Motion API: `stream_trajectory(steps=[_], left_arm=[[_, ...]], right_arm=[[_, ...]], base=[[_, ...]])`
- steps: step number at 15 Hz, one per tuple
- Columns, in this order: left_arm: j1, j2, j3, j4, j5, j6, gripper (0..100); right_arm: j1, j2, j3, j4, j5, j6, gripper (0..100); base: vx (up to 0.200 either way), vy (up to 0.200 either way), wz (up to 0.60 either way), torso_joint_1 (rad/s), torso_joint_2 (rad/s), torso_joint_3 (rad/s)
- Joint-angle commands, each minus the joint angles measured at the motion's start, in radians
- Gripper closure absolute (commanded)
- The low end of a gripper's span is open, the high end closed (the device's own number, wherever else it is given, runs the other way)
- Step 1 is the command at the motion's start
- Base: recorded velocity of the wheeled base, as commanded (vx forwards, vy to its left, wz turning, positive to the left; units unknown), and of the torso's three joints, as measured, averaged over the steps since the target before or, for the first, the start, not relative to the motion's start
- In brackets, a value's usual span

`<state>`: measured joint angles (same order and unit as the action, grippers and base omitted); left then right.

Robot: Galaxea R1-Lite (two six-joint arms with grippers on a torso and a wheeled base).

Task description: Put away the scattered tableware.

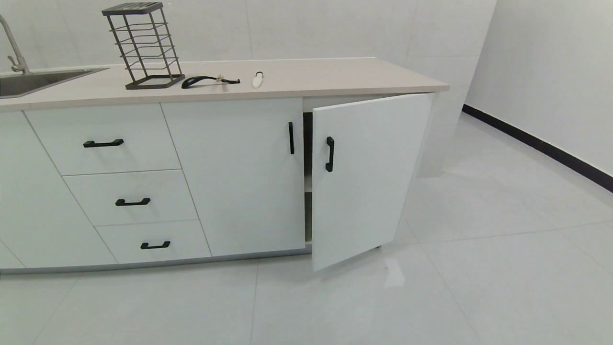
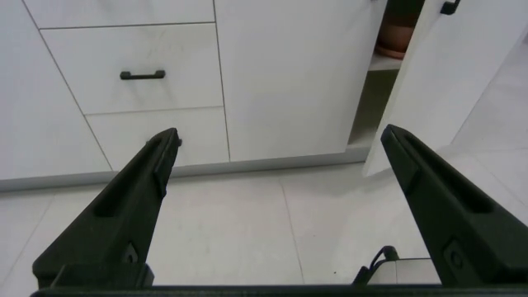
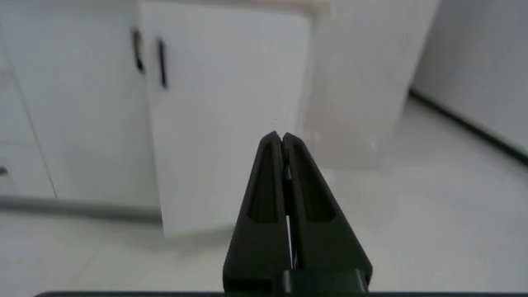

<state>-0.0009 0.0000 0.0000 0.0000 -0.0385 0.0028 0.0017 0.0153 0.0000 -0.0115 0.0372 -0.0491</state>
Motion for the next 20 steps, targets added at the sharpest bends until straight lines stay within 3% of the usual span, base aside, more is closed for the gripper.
stream_trajectory(steps=[1, 6, 12, 16, 20], left_arm=[[0.001, 0.000, 0.000, 0.000, 0.000, 0.000, 0], [0.001, 0.000, 0.000, 0.000, 0.000, 0.002, 0], [0.001, 0.002, 0.000, 0.000, 0.000, -0.001, 0], [0.001, 0.000, 0.000, 0.000, 0.005, 0.003, 0], [0.001, 0.000, 0.000, 0.000, 0.008, 0.003, 0]], right_arm=[[-0.006, -0.008, -0.003, 0.019, -0.045, 0.038, 100], [-0.002, -0.008, -0.002, 0.016, -0.010, 0.049, 100], [-0.002, -0.006, -0.002, 0.016, -0.010, 0.049, 100], [-0.002, -0.006, -0.002, 0.015, -0.023, 0.045, 100], [-0.002, -0.006, -0.002, 0.015, -0.023, 0.045, 100]], base=[[0.000, 0.000, 0.00, 0.000, 0.00, 0.000], [0.000, 0.000, 0.00, 0.000, 0.00, 0.000], [0.200, 0.200, 0.00, 0.002, 0.00, 0.001], [0.200, 0.200, 0.60, 0.001, 0.00, 0.002], [0.000, 0.000, 0.60, 0.008, 0.00, -0.001]])
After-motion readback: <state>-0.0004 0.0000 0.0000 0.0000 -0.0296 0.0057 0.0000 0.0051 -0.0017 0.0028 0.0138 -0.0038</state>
